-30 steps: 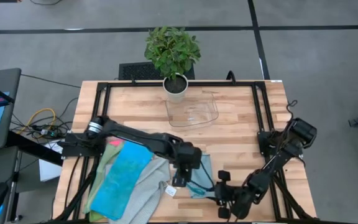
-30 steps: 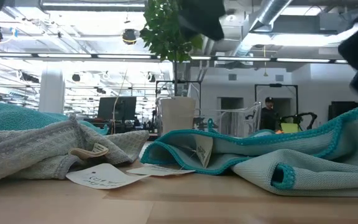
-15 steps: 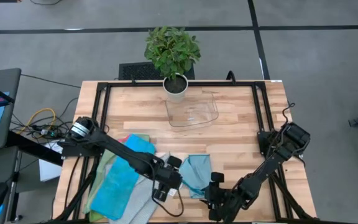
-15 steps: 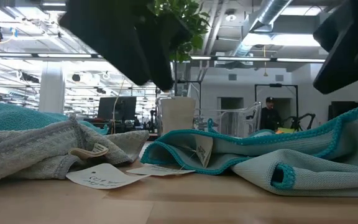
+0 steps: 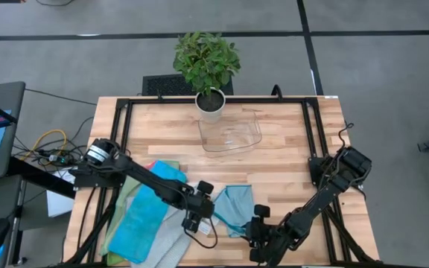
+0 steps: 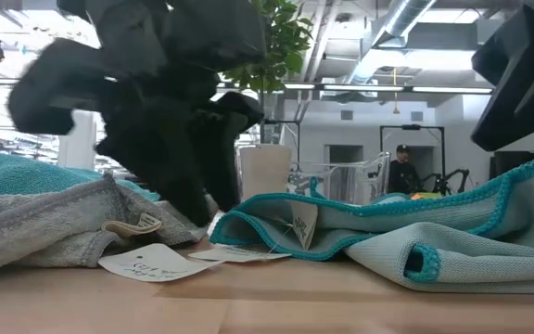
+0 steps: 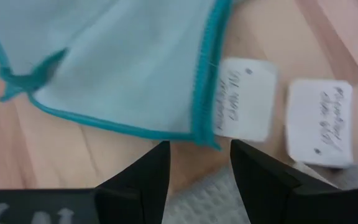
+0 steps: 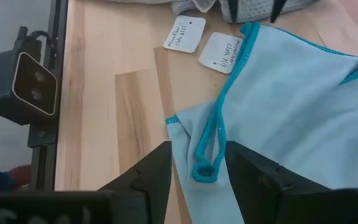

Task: Fold microfiber towels
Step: Fold the light blue microfiber cloth

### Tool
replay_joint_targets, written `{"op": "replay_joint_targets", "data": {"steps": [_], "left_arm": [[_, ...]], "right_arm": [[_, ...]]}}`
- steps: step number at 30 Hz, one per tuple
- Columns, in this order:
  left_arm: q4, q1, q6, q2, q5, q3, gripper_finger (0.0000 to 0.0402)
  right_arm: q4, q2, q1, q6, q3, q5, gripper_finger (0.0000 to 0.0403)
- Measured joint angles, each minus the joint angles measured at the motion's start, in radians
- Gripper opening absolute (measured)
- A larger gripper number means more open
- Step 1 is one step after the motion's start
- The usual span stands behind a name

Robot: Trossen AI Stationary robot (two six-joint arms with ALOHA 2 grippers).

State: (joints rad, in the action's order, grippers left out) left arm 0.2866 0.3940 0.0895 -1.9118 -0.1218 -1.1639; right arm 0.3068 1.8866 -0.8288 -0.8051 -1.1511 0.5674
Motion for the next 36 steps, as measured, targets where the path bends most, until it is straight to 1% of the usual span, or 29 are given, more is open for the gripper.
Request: {"op": "replay_joint_targets", "data": {"steps": [4, 6, 9, 13, 17, 23, 26, 29, 33, 36], "left_arm": [[-0.043, -0.017, 0.000, 0.000, -0.015, 0.015, 0.0162], [-0.065, -0.025, 0.001, 0.000, -0.004, 0.020, 0.0160], [-0.072, -0.028, 0.007, -0.008, 0.029, 0.023, 0.0152], [-0.075, -0.028, 0.006, -0.015, 0.029, 0.025, 0.0135], [-0.092, -0.028, 0.006, -0.024, -0.011, 0.024, 0.0096], [-0.126, -0.028, -0.018, -0.024, -0.025, 0.023, 0.0012], [-0.120, -0.028, -0.048, -0.024, -0.041, 0.021, 0.0006], [-0.057, -0.028, -0.062, -0.012, -0.058, -0.016, 0.0002], [0.035, -0.026, -0.055, -0.003, -0.075, -0.119, 0.0002], [0.068, -0.027, -0.026, -0.003, -0.108, -0.198, 0.0002]], "right_arm": [[0.000, 0.000, 0.000, -0.011, 0.000, 0.000, 0.0175], [0.000, 0.000, 0.000, -0.016, 0.000, 0.000, 0.0175], [0.000, 0.000, 0.000, -0.018, 0.000, 0.000, 0.0173], [0.006, 0.000, 0.000, -0.035, 0.000, 0.000, 0.0173], [0.017, 0.000, 0.000, -0.060, 0.000, 0.000, 0.0173], [0.034, 0.000, -0.003, -0.098, 0.000, -0.004, 0.0173], [0.033, -0.002, -0.005, -0.135, 0.000, -0.020, 0.0173], [0.033, -0.017, -0.020, -0.183, 0.000, -0.017, 0.0173], [0.046, -0.037, -0.056, -0.265, 0.000, 0.010, 0.0172], [0.083, -0.036, -0.085, -0.353, 0.000, 0.011, 0.0172]]}}
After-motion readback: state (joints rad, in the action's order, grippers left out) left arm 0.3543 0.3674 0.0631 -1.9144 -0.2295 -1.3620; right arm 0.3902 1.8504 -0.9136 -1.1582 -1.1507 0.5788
